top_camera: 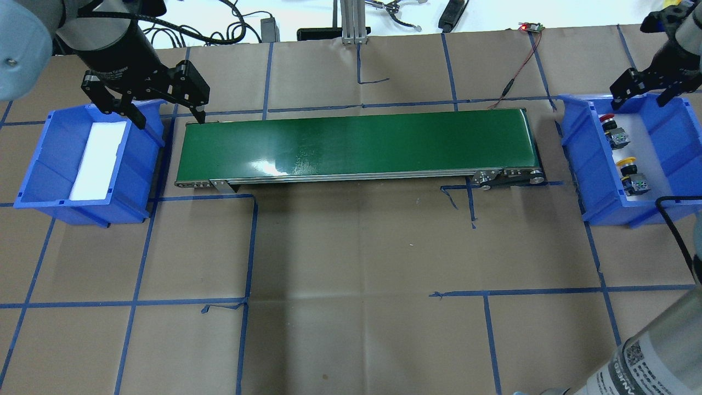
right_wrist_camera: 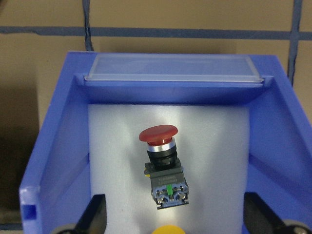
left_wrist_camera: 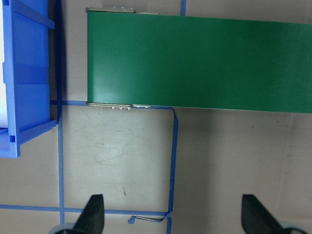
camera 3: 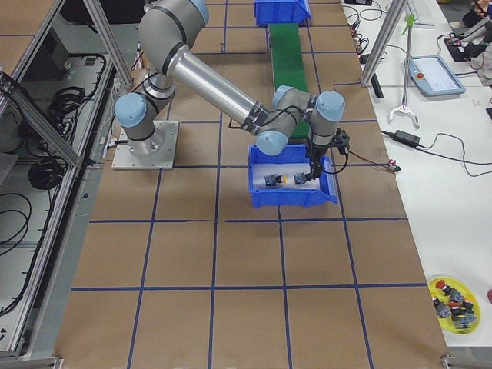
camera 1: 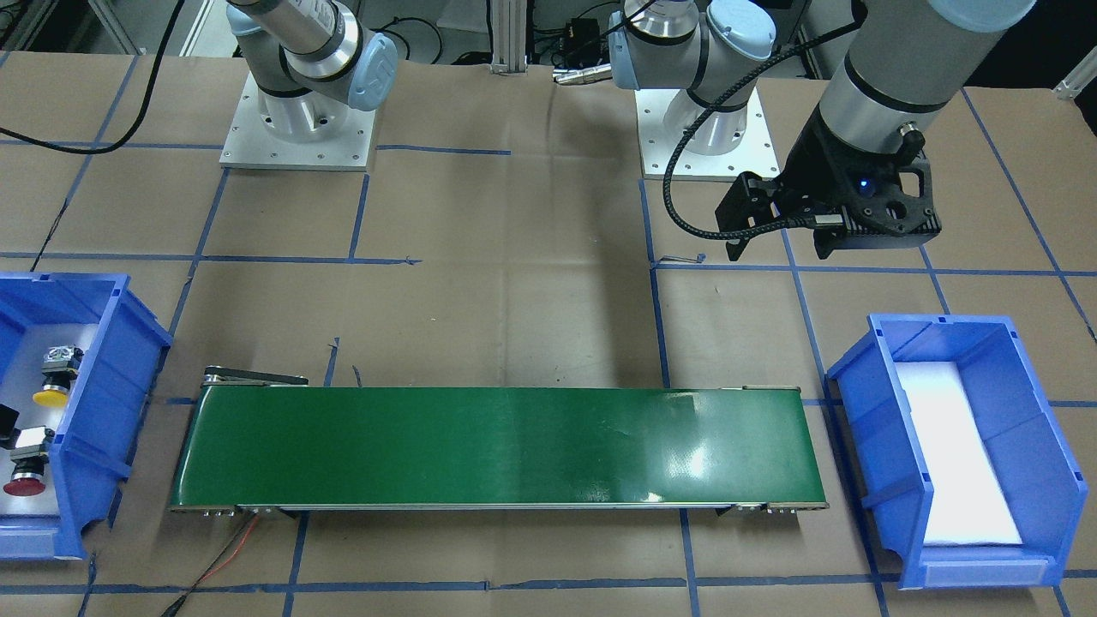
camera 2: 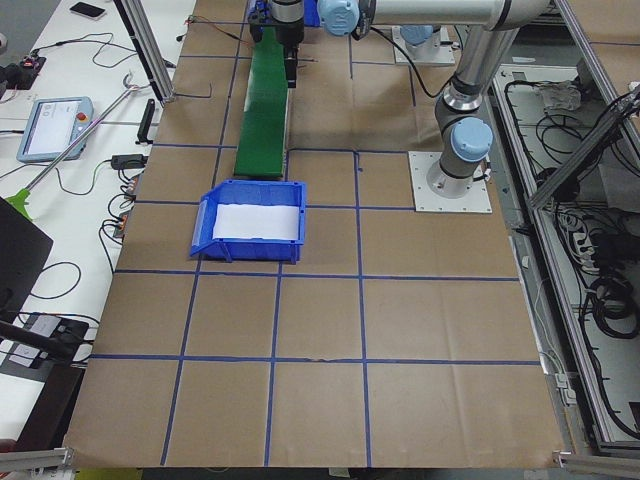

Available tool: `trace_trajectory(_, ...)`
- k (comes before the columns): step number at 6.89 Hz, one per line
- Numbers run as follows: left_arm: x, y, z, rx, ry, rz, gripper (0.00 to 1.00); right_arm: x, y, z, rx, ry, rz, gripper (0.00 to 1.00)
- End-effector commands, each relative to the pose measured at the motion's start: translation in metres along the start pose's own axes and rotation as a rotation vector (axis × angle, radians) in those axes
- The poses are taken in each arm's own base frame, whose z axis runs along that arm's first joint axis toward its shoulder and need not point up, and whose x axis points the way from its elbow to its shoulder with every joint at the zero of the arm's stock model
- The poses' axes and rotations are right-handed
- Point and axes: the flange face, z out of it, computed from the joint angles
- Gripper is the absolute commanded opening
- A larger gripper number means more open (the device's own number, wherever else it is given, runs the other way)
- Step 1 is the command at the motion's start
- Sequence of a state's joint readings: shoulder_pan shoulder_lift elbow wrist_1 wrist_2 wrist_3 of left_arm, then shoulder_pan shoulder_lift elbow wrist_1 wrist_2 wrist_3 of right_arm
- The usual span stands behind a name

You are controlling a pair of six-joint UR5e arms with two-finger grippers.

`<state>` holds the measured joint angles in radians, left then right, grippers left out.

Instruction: Transport two buttons from left to right

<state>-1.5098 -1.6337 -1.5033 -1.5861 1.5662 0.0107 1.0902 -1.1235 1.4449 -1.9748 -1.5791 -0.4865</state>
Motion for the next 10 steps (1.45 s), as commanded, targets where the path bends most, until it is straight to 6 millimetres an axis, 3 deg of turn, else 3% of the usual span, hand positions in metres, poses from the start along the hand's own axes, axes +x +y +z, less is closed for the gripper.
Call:
trace_trajectory(1,0.0,0.0,0.0,0.0,0.0,0.0,1.0,-0.052,0.008,-0.09,0.127,0.012,-0.034,1.0)
trace_trajectory(2,0.001,0.0,0.0,0.0,0.0,0.001,1.0,-0.114,0.004,-0.117,0.194,-0.058,-0.09,1.0)
trace_trajectory(3,0.001,0.0,0.0,0.0,0.0,0.001,1.0,-0.169,0.013,-0.144,0.227,-0.068,-0.131,1.0)
trace_trajectory(4,0.001,0.0,0.0,0.0,0.0,0.0,1.0,-0.237,0.028,-0.154,0.153,-0.113,-0.158,1.0)
trace_trajectory(5,0.001,0.0,0.0,0.0,0.0,0.0,1.0,-0.281,0.047,-0.166,0.099,-0.134,-0.025,1.0)
trace_trajectory(6,0.001,0.0,0.0,0.0,0.0,0.0,1.0,-0.31,0.067,-0.182,0.088,-0.14,0.051,1.0)
trace_trajectory(7,0.001,0.0,0.0,0.001,0.0,0.0,1.0,-0.335,0.091,-0.187,0.027,-0.143,0.022,1.0)
trace_trajectory(9,0.001,0.0,0.0,0.0,0.0,0.0,1.0,-0.341,0.16,-0.195,-0.051,-0.138,0.01,1.0)
trace_trajectory(10,0.001,0.0,0.0,0.0,0.0,0.0,1.0,-0.34,0.172,-0.2,-0.035,-0.143,0.047,1.0)
